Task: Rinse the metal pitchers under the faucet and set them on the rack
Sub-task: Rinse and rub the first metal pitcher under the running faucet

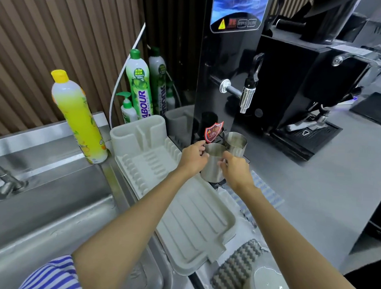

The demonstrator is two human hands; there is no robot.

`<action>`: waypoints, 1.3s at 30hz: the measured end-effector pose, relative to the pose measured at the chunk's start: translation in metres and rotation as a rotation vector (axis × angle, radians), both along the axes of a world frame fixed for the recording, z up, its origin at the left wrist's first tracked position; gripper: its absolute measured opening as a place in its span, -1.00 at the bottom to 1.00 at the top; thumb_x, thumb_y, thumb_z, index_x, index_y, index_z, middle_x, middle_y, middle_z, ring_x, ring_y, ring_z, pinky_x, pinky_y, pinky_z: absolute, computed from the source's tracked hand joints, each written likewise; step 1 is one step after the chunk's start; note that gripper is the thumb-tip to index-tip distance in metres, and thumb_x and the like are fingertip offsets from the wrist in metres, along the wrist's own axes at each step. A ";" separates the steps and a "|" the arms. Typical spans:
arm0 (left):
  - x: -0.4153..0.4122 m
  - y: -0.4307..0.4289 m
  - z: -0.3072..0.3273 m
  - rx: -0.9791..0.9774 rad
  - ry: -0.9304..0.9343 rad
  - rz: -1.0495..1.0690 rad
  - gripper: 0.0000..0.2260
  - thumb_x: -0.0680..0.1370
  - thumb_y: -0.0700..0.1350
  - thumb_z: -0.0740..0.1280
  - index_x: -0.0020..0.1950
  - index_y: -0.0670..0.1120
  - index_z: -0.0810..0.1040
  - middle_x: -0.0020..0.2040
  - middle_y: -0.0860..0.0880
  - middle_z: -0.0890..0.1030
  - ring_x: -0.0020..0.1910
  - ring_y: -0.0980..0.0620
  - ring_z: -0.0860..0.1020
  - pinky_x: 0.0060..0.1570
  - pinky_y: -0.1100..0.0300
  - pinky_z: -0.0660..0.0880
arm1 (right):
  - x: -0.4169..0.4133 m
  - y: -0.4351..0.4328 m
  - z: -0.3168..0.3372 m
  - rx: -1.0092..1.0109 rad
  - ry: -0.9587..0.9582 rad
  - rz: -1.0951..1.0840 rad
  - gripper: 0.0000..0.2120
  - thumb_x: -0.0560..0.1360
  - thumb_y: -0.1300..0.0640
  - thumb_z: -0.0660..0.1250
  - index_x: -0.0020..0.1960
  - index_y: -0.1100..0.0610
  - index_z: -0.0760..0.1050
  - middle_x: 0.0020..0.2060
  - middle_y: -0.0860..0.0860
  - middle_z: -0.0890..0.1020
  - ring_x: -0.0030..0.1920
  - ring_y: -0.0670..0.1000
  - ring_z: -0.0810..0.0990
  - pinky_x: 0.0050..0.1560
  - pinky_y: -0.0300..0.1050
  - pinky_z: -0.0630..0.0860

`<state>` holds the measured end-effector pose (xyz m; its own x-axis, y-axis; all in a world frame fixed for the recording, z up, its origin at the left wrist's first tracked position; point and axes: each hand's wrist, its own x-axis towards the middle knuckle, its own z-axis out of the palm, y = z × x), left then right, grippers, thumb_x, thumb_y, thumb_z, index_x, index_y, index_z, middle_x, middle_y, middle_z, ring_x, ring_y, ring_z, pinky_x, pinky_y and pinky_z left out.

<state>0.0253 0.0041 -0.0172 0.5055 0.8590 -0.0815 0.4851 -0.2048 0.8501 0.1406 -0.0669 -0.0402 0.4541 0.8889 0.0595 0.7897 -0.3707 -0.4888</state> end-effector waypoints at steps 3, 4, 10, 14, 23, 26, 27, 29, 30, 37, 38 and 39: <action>-0.007 0.000 0.003 0.187 0.022 0.046 -0.64 0.55 -0.27 0.22 0.35 -0.16 0.44 0.28 -0.16 0.49 0.26 -0.08 0.47 0.31 0.20 0.31 | -0.002 -0.005 0.005 0.074 0.045 0.036 -0.87 0.57 0.17 0.16 -0.07 0.23 0.41 -0.28 0.15 0.56 -0.26 0.19 0.51 -0.30 -0.07 0.41; -0.011 0.001 0.006 0.249 0.020 0.071 -0.67 0.55 -0.26 0.22 0.31 -0.16 0.48 0.26 -0.15 0.50 0.23 -0.09 0.47 0.31 0.17 0.31 | -0.004 -0.006 0.009 0.102 0.069 0.059 -0.88 0.56 0.17 0.18 -0.08 0.22 0.41 -0.35 0.09 0.53 -0.32 0.14 0.49 -0.34 -0.11 0.36; -0.048 0.020 0.036 0.265 0.037 0.096 -0.72 0.58 -0.21 0.18 0.26 -0.14 0.53 0.25 -0.09 0.56 0.23 -0.04 0.49 0.26 0.20 0.34 | -0.024 0.004 0.048 0.139 0.061 0.337 -0.93 0.55 0.23 0.18 0.00 0.19 0.41 -0.25 0.18 0.60 -0.20 0.23 0.56 -0.14 0.07 0.52; -0.093 0.038 0.064 0.232 0.174 0.046 -0.63 0.50 -0.37 0.14 0.23 -0.16 0.55 0.15 -0.16 0.61 0.18 -0.06 0.53 0.12 0.29 0.40 | -0.055 0.014 0.067 0.160 0.046 0.497 -0.93 0.55 0.27 0.17 0.00 0.24 0.41 -0.23 0.20 0.62 -0.16 0.25 0.59 -0.06 0.17 0.54; -0.217 0.043 0.086 0.294 0.643 0.042 -0.79 0.51 -0.27 0.24 0.06 -0.18 0.62 0.03 -0.21 0.62 0.09 -0.12 0.53 -0.12 0.23 0.29 | -0.158 0.048 0.096 0.029 0.200 0.798 -0.88 0.55 0.27 0.18 0.05 0.19 0.46 -0.07 0.12 0.59 -0.05 0.15 0.60 0.02 0.13 0.58; -0.259 0.035 0.084 0.253 0.657 0.178 -0.84 0.52 -0.25 0.25 -0.03 -0.20 0.62 -0.07 -0.25 0.58 0.00 -0.13 0.51 -0.08 0.13 0.35 | -0.198 0.059 0.098 -0.001 0.390 0.844 -0.88 0.53 0.34 0.21 0.01 0.22 0.50 -0.07 0.10 0.54 -0.11 0.07 0.54 0.02 0.01 0.57; -0.271 0.030 0.083 0.237 0.656 0.227 -0.84 0.52 -0.24 0.25 -0.06 -0.25 0.61 -0.09 -0.26 0.58 -0.01 -0.14 0.52 -0.07 0.11 0.38 | -0.210 0.062 0.097 0.001 0.469 0.851 -0.87 0.52 0.35 0.22 0.02 0.25 0.51 -0.09 0.10 0.54 -0.13 0.06 0.52 -0.02 -0.03 0.54; -0.295 0.018 0.080 0.212 0.663 0.336 -0.77 0.53 -0.24 0.23 -0.30 -0.28 0.52 -0.31 -0.22 0.51 -0.20 -0.12 0.48 -0.18 0.12 0.37 | -0.236 0.066 0.093 0.024 0.682 0.811 -0.85 0.51 0.38 0.23 0.06 0.31 0.50 -0.10 0.10 0.54 -0.12 0.03 0.48 -0.08 -0.12 0.47; -0.306 0.012 0.077 0.193 0.657 0.402 -0.70 0.53 -0.24 0.22 -0.42 -0.23 0.41 -0.40 -0.19 0.45 -0.29 -0.13 0.44 -0.27 0.14 0.36 | -0.249 0.067 0.089 0.043 0.778 0.763 -0.83 0.51 0.38 0.24 0.08 0.32 0.50 -0.08 0.11 0.55 -0.12 0.01 0.49 -0.10 -0.19 0.46; -0.347 -0.016 0.047 -0.015 0.576 0.689 -0.75 0.53 -0.26 0.23 0.16 -0.33 0.50 0.17 -0.25 0.56 0.19 -0.19 0.52 0.13 0.08 0.46 | -0.325 0.054 0.042 0.058 0.671 0.462 -0.77 0.50 0.13 0.29 -0.31 0.15 0.39 -0.35 0.05 0.51 -0.30 0.02 0.48 -0.12 -0.10 0.44; -0.347 -0.018 0.043 -0.034 0.574 0.698 -0.75 0.53 -0.27 0.24 0.18 -0.31 0.49 0.18 -0.24 0.56 0.19 -0.16 0.53 0.10 0.10 0.47 | -0.329 0.049 0.036 0.026 0.714 0.442 -0.69 0.52 0.08 0.27 -0.37 0.17 0.43 -0.39 0.08 0.54 -0.33 0.04 0.52 -0.15 -0.10 0.47; -0.347 -0.020 0.040 -0.051 0.567 0.700 -0.75 0.53 -0.27 0.23 0.18 -0.30 0.49 0.17 -0.23 0.57 0.17 -0.14 0.54 0.06 0.12 0.48 | -0.331 0.043 0.033 -0.008 0.756 0.439 -0.60 0.54 0.04 0.25 -0.43 0.18 0.46 -0.46 0.06 0.57 -0.40 0.01 0.55 -0.24 -0.16 0.50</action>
<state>-0.3214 -0.0155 0.0232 -0.2595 0.9436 -0.2057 0.8336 0.3264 0.4456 -0.1908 -0.0241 -0.0075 -0.0137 0.9919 -0.1264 0.3273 -0.1150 -0.9379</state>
